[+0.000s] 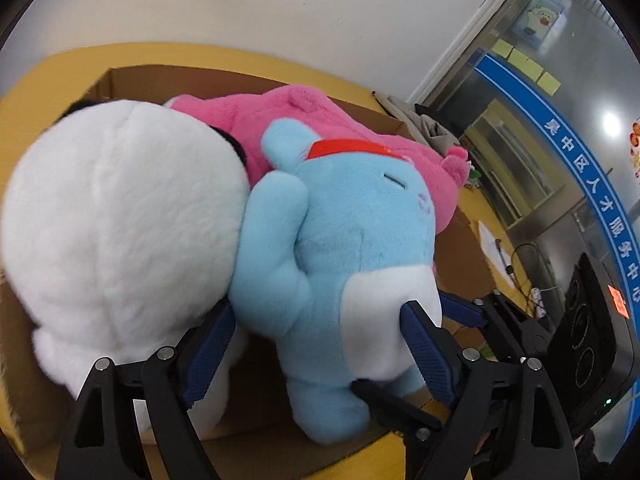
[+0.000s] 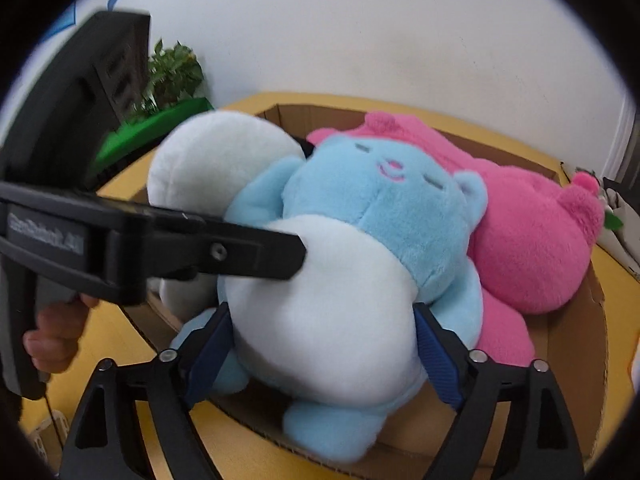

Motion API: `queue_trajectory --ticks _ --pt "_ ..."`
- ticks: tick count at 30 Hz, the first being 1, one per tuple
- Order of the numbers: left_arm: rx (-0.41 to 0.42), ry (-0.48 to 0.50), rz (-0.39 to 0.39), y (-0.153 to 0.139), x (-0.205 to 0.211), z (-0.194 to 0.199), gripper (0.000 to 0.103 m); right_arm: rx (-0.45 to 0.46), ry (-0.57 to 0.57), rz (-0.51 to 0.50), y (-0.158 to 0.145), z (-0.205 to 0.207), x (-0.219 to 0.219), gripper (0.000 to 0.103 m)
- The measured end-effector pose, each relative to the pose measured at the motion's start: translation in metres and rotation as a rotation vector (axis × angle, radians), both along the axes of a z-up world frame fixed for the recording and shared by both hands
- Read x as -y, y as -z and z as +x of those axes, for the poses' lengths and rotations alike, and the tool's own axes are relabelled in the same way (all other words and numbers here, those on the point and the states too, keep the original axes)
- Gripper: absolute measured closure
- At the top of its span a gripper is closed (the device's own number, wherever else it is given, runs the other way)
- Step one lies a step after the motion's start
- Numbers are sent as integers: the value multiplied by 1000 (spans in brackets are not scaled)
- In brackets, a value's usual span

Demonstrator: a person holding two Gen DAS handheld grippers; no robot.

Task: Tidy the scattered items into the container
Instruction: 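Lift the light-blue bear with both grippers and lower it beside the panda, then open both grippers and withdraw from the box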

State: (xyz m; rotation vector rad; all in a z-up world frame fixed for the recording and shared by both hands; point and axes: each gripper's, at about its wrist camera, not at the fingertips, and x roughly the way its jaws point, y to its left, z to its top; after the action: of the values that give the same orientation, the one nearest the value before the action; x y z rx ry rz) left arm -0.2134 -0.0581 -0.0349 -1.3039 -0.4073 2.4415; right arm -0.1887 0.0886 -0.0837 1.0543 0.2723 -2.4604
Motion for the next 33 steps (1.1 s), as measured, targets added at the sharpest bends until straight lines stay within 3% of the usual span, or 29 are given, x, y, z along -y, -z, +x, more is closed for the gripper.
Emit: queue_trajectory --ticks 2,7,10,13,18,25,33 --pt "-42 -21 -47 -12 1 17 16 -18 24 12 -2 12 0 13" --pt "-165 -71 -91 -50 17 67 10 -92 91 -121 -38 45 -28 1" --pt "-231 -105 -108 -73 27 109 9 -132 123 -191 -63 63 -46 1" --pt "-286 -146 -132 -87 33 150 0 -180 149 -199 -78 85 -53 1" --pt "-331 -185 -188 -95 31 194 0 -215 192 -191 -84 114 -57 1" --pt "-339 -221 -230 -93 31 226 0 -214 236 -196 -91 135 -52 1" --pt "-339 -254 -209 -90 39 239 0 -218 224 -152 -95 146 -41 1"
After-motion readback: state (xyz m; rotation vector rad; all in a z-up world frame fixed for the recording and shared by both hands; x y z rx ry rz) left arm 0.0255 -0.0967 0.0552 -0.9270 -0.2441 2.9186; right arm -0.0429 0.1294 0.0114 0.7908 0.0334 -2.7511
